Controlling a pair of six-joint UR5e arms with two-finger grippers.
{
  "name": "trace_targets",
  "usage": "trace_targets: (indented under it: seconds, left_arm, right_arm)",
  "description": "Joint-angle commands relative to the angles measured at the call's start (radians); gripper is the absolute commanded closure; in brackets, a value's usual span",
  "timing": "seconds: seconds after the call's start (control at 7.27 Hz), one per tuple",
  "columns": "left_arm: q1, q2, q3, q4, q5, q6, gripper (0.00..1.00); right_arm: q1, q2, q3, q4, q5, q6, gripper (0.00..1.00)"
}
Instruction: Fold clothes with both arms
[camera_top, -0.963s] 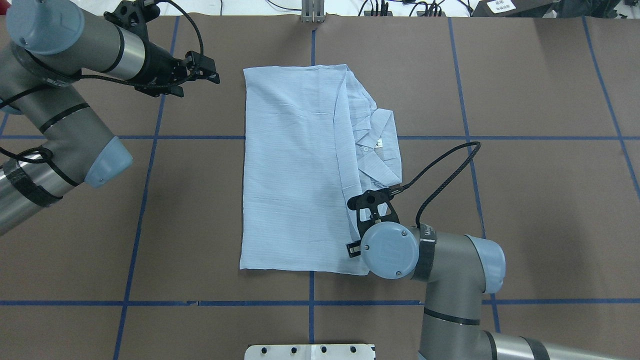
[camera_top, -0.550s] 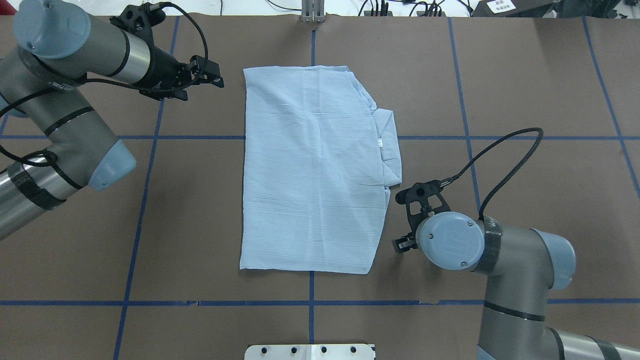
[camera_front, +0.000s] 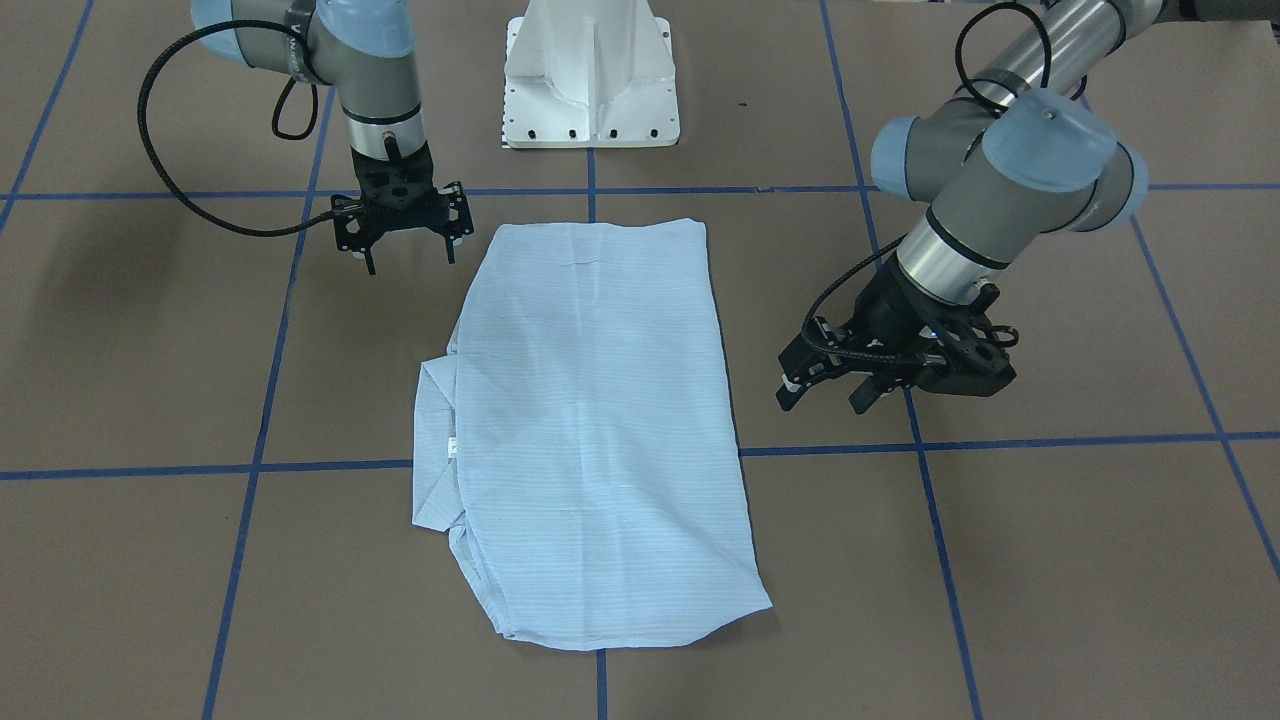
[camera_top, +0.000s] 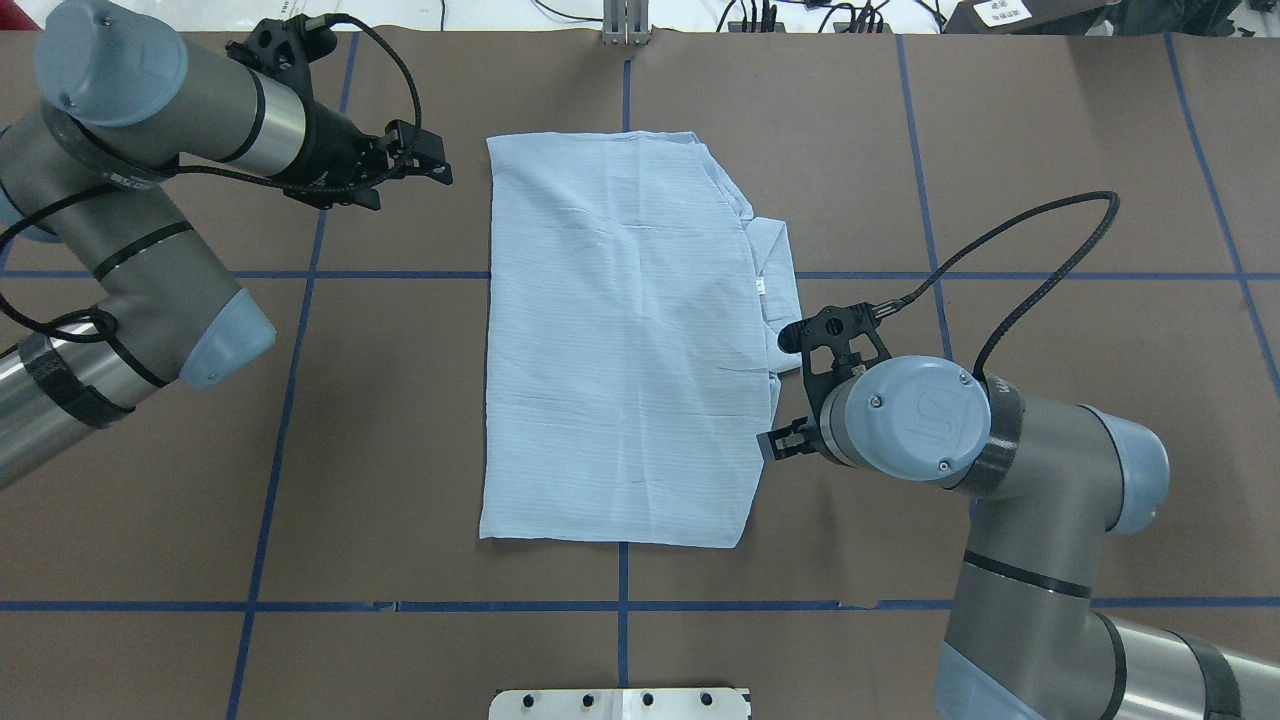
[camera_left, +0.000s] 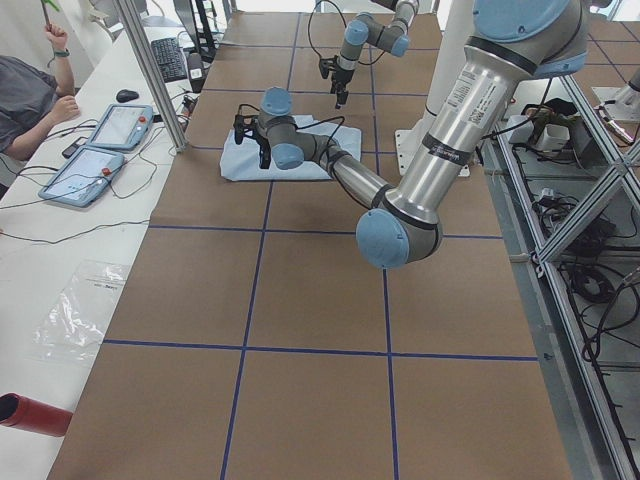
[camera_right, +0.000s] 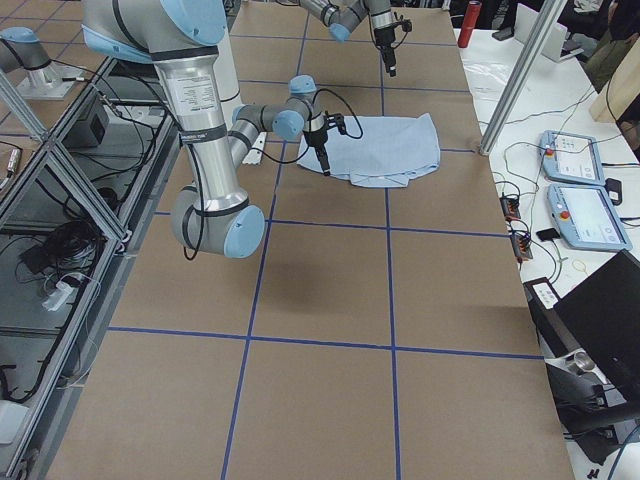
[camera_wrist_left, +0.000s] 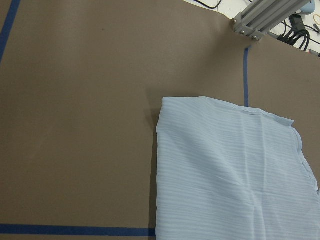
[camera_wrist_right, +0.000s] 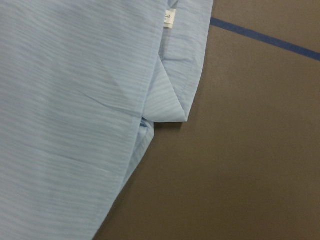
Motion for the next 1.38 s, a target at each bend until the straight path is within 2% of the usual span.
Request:
trace_targets:
  seconds: [0.0,0.14,0.41,0.69,0.83,1.24]
  left_arm:
    - [0.117,0.011,-0.038,0.007,0.013,-0.153,0.00]
    - [0.162,0.045,-0.101,0.050,0.015,-0.199,0.00]
    - [0.312,0.075,-0.266,0.224,0.117,-0.285,0.00]
    - [0.487,0.082,-0.269,0.251,0.254,-0.382,0.01]
    - [0.518,0.115,-0.267,0.250,0.289,-0.384,0.01]
    - [0.528,0.152,-0.252,0.251,0.293,-0.382,0.04]
  right_arm:
    - [0.006,0.012,0.017,0.001,0.043,0.013,0.00]
    - [0.006,0.013,0.025,0.001,0.056,0.049,0.00]
    - [0.006,0.015,0.060,0.001,0.088,0.068,0.00]
    - [0.006,0.012,0.060,0.040,0.096,0.135,0.00]
    - [0.006,0.010,0.059,0.051,0.097,0.140,0.00]
    - [0.006,0.014,0.059,0.056,0.097,0.140,0.00]
